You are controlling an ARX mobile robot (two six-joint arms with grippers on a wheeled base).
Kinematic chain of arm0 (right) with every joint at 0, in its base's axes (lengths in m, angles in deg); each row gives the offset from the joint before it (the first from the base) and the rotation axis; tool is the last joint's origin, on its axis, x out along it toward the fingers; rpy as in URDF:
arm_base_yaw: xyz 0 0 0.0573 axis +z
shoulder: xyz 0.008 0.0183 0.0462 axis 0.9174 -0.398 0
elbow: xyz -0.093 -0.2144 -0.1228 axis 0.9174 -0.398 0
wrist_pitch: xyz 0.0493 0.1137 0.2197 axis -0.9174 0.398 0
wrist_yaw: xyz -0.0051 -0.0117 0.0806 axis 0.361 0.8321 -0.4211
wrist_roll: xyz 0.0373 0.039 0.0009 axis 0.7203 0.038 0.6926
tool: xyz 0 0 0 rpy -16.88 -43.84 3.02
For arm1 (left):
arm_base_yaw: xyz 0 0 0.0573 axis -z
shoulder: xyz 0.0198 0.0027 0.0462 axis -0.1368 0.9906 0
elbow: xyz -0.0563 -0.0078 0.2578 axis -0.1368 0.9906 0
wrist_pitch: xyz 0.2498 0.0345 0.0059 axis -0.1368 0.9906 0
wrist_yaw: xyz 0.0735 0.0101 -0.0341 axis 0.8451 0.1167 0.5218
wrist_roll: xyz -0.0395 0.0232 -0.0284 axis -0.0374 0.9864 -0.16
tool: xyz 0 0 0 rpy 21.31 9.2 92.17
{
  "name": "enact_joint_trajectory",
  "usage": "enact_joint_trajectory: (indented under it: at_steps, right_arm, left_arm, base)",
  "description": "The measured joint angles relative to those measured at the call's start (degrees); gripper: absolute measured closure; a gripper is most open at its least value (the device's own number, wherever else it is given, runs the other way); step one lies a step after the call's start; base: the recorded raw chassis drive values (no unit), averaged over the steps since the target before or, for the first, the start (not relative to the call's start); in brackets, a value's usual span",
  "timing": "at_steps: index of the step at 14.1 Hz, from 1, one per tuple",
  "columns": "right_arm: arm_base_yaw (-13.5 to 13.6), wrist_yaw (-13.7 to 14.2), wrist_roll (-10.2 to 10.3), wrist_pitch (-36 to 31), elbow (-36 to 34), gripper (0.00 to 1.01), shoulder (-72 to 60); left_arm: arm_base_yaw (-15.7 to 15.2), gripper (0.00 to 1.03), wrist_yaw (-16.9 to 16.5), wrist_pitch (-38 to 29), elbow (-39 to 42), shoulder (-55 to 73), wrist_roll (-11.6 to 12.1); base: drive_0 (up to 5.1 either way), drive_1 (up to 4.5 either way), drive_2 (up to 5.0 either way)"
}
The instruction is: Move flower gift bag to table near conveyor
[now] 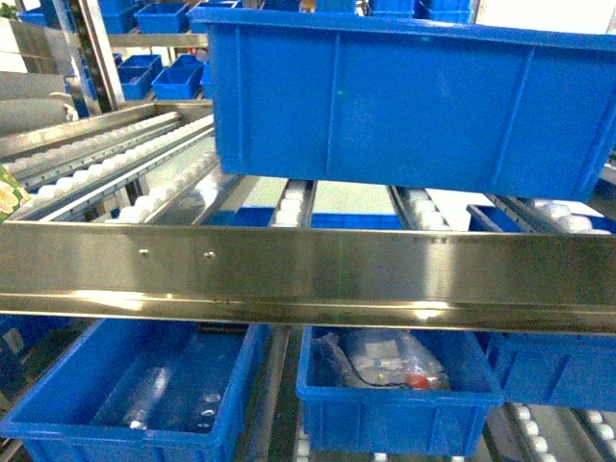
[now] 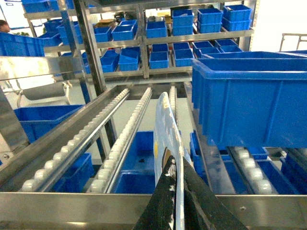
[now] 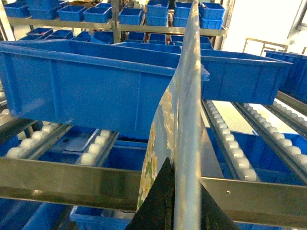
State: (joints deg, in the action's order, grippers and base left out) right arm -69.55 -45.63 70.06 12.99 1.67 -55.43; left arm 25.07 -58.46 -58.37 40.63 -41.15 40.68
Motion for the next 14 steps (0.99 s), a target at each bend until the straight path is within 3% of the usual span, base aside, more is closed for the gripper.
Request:
enact_joint_trajectory:
  at_steps: [14]
  right_arm:
    - [-0.02,0.02,0.0,-0.02,0.0,0.99,0.07]
  left_arm:
    - [0.0,1.01,-0.02,0.0,0.0,0.0,0.0]
  base:
    - [-4.8,2.1,3.0]
